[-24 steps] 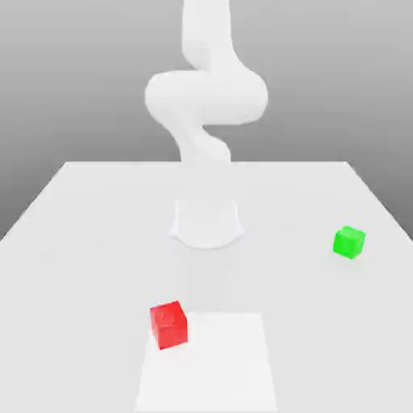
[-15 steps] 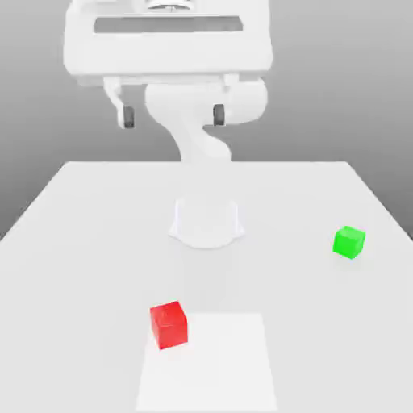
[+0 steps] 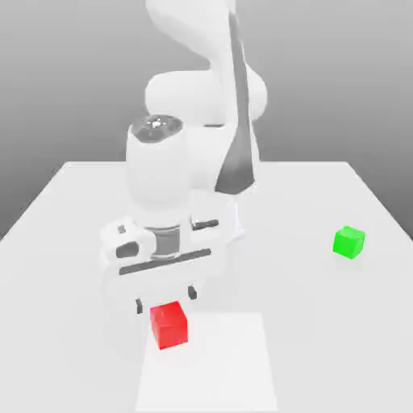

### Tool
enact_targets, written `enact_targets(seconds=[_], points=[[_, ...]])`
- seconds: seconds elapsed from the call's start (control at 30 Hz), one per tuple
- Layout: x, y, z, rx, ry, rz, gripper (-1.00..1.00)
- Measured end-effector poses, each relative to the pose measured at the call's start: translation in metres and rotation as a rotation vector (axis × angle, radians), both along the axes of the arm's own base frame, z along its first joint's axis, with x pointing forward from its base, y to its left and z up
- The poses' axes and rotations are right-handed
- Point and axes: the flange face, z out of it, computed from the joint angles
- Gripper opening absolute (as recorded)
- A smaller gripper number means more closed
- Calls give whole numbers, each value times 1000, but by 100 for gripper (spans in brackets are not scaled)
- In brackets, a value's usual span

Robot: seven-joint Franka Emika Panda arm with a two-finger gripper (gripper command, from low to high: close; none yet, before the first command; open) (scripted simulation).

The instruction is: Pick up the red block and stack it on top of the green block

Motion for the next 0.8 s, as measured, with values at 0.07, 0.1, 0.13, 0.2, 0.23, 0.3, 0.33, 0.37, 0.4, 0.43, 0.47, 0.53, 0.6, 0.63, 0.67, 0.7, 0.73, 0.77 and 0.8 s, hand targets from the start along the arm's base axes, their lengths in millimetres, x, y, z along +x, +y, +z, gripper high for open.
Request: enact_targets(seconds=[0.07, 0.1, 0.13, 0.2, 0.23, 0.3, 0.33, 0.37, 0.4, 0.43, 0.47, 0.53, 0.6, 0.63, 0.67, 0.7, 0.73, 0.77, 0.8], points=[[-1, 0, -12, 0, 1, -1, 0], [-1, 0, -19, 0, 2, -1, 0], [-2, 0, -26, 1, 4, -2, 0], [-5, 1, -36, 2, 7, -4, -100], [-5, 1, -36, 2, 7, -4, -100], [-5, 1, -36, 2, 7, -4, -100], [-5, 1, -36, 3, 8, -4, -100], [-5, 1, -36, 3, 9, -4, -100], [-5, 1, -38, 3, 9, -5, -100], [-5, 1, -35, 3, 8, -4, -100], [-4, 1, -31, 2, 6, -3, -100], [-1, 0, -19, 1, 3, -1, -100], [0, 0, -7, 0, 2, 0, -100], [0, 0, -1, 1, 1, -1, -100], [-1, 0, 5, 1, 2, -2, -100], [-1, -1, 11, 1, 2, -3, -100], [-2, 0, 16, 1, 3, -4, -100], [-3, 0, 21, 2, 5, -4, -100], [-4, 0, 26, 3, 6, -5, -100]])
